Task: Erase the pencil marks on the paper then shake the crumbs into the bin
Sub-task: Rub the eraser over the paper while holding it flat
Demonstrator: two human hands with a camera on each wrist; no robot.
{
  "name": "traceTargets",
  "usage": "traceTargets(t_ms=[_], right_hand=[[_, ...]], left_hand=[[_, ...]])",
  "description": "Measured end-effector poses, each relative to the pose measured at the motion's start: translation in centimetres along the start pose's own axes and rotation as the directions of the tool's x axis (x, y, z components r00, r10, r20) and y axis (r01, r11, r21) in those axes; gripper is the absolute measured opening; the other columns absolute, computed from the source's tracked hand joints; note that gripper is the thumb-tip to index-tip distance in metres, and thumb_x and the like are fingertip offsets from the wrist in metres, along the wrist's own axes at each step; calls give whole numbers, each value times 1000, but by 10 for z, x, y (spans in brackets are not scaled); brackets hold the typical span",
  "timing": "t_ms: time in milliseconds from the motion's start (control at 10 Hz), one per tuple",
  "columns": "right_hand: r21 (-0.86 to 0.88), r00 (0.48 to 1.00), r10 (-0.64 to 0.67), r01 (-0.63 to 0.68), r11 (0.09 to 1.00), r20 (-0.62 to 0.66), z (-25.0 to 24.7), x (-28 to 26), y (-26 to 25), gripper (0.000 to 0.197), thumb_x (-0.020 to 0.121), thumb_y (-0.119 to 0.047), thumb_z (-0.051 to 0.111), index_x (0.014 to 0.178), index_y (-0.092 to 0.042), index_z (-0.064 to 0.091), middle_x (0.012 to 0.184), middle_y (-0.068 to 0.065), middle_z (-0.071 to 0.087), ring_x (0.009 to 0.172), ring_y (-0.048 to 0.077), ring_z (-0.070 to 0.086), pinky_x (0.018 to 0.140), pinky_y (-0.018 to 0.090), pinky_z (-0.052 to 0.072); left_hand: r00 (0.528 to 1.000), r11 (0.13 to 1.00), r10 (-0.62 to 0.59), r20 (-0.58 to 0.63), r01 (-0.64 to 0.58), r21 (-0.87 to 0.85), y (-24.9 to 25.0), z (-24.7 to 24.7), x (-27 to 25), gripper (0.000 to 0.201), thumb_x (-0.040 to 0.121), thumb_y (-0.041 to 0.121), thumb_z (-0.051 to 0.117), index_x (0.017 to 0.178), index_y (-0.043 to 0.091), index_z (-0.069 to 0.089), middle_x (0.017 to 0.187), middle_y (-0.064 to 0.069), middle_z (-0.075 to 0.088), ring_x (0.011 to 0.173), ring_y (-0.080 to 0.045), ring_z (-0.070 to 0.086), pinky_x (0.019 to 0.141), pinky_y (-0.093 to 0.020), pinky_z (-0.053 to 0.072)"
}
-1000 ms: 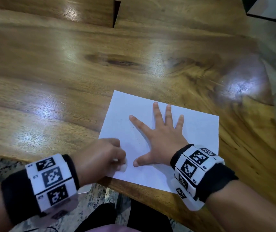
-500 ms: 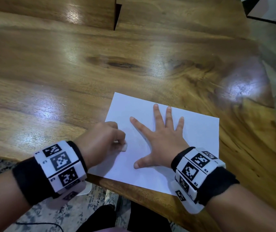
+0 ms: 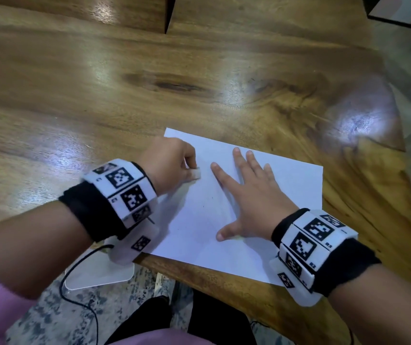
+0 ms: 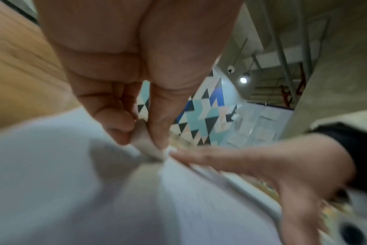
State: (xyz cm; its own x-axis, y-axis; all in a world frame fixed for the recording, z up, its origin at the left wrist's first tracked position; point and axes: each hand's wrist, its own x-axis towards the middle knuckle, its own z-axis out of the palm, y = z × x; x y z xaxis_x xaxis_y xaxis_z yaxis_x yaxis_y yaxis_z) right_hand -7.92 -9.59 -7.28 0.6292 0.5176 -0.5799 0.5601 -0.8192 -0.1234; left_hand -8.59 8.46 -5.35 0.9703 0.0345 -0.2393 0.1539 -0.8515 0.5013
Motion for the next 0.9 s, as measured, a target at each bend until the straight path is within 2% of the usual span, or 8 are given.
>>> traceTargets(t_ms=[100,200,300,400,600,700,800,900], right_hand=[[-9,1000,1,-1,1000,-4,0,0,1,130,59,-71,70,145,-38,-21,149,9,-38,138,30,-34,115,53,-9],[-17,1000,-2,1,1000,-9,0,-1,0,130,59,-71,71,146,-37,-20,150,10,-37,138,31,-32,115,53,-8],[-16,1000,-3,3,1000,-13,1,0,0,130,59,-70,71,145,-37,-20,150,10,-37,139,31,-32,115,53,-8],[-10,1000,1,-2,1000,-16,1,-1,0,130,59,-70,71,145,-38,-20,150,9,-37,139,31,-32,116,53,-8],[-7,1000,-2,2,1000,-6,0,-1,0,129,59,-71,70,146,-37,-20,149,10,-38,138,31,-33,115,53,-9],[-8,1000,-5,5,1000,-10,-1,-1,-1,129,60,-70,70,146,-37,-20,150,11,-37,138,31,-33,115,53,-9],[-5,1000,-5,5,1000,-4,-1,-2,-1,129,60,-70,70,146,-37,-20,150,10,-37,138,31,-33,115,53,-9],[-1,1000,-6,6,1000,-1,-1,-2,0,129,60,-70,71,146,-37,-19,149,10,-38,138,31,-34,115,53,-9]], left_hand=[[999,999,54,9,-54,2,-2,14,-20,16,77,27,67,77,12,68,66,2,54,68,-18,52,53,-25,27],[960,989,145,238,-143,-28,-5,22,-46,14,76,26,69,69,14,67,60,9,53,62,-11,55,54,-19,34],[970,987,153,191,-159,12,-2,14,-25,11,75,26,70,79,16,71,75,-1,65,74,-18,59,60,-22,34],[996,998,68,49,-69,8,1,5,5,15,75,23,71,83,11,70,69,-1,59,73,-19,54,56,-25,33],[932,969,246,267,-234,-78,-6,31,-59,10,77,21,68,68,16,66,60,11,40,64,-12,46,54,-9,27],[972,983,183,147,-184,-9,-5,24,-34,11,77,24,68,78,13,69,66,6,45,73,-18,50,58,-24,29],[993,993,120,21,-120,14,-7,20,-15,14,77,27,68,79,13,69,72,0,51,72,-18,47,60,-25,32],[962,976,218,163,-213,-51,-9,33,-54,13,79,26,65,69,17,66,66,7,44,69,-15,48,53,-11,28]])
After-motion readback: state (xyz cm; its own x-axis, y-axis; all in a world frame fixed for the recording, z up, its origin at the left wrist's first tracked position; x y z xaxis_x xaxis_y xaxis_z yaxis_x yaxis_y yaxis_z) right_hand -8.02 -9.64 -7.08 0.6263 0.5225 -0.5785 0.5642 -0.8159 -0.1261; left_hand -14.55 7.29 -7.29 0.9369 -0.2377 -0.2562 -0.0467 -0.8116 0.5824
